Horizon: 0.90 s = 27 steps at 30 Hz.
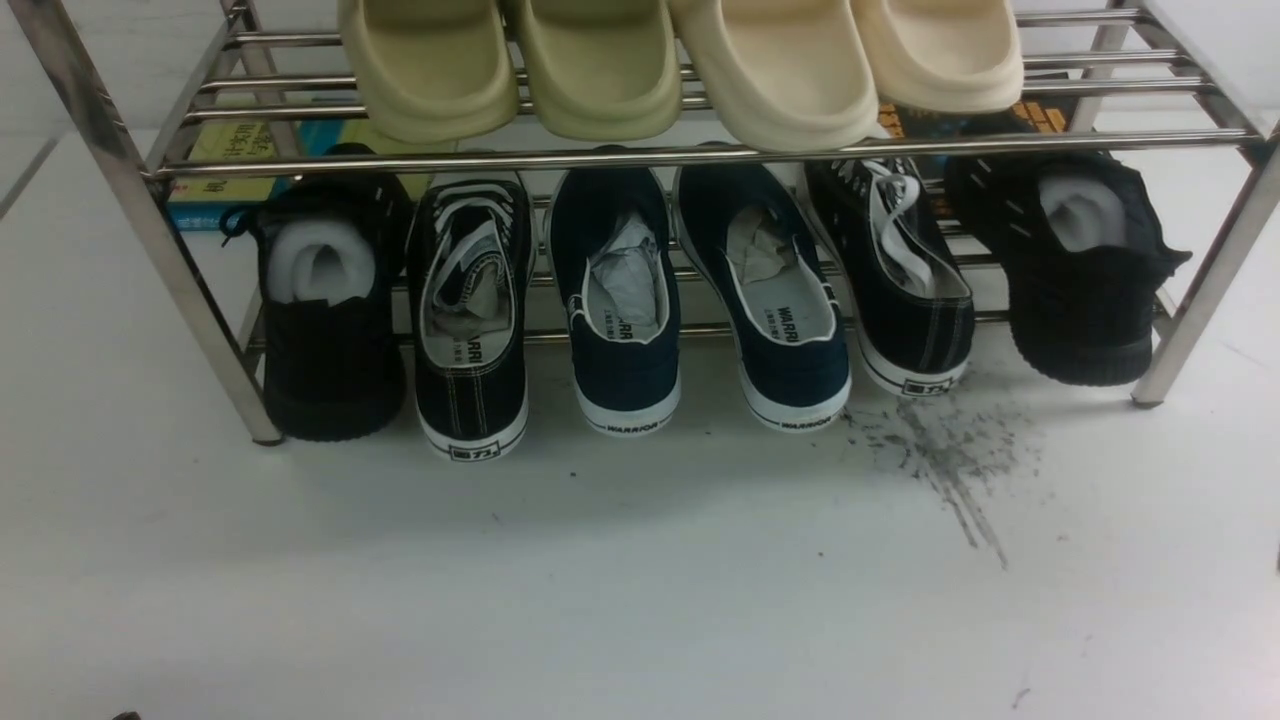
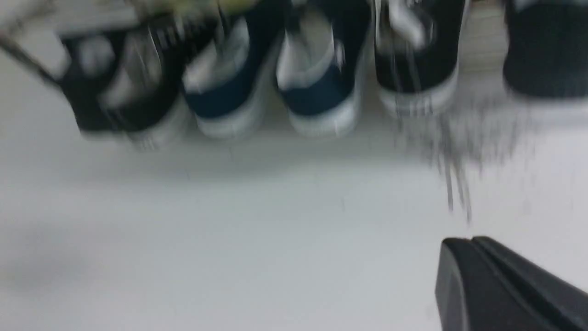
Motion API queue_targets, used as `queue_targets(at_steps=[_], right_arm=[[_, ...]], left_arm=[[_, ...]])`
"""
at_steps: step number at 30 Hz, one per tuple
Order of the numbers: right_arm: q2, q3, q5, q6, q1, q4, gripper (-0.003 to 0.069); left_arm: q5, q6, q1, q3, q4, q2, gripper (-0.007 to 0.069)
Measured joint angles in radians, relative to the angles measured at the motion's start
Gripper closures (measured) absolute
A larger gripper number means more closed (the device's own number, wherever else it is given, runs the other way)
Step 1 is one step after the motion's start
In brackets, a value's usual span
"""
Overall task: Take the shoes off the shelf with your hand on the white table.
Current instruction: 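Reach toward the shoe rack and grasp a shoe on it with the right gripper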
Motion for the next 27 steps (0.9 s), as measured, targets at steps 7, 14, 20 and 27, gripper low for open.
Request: queue_targets(at_steps=[7,14,20,27], right_arm=[[0.426,-0.266,0.31,-0.01,0.026,-0.045,0.0644],[0.68,-0.532,0.288,0.058,0.361,-0.1,0.0613],[0.861,-0.767,0.239,0.346,0.572,-0.44,0.0533],[1.035,-0.943,0.185,0.432,0.637,-0.565,0.0336]], left_arm=[[0.0,0.0,0.0,0.0,0.0,0.0,0.0385],[0.0,0.0,0.0,0.0,0.0,0.0,0.0385],[0.0,0.0,0.0,0.0,0.0,0.0,0.0385],[0.0,0.0,0.0,0.0,0.0,0.0,0.0385]])
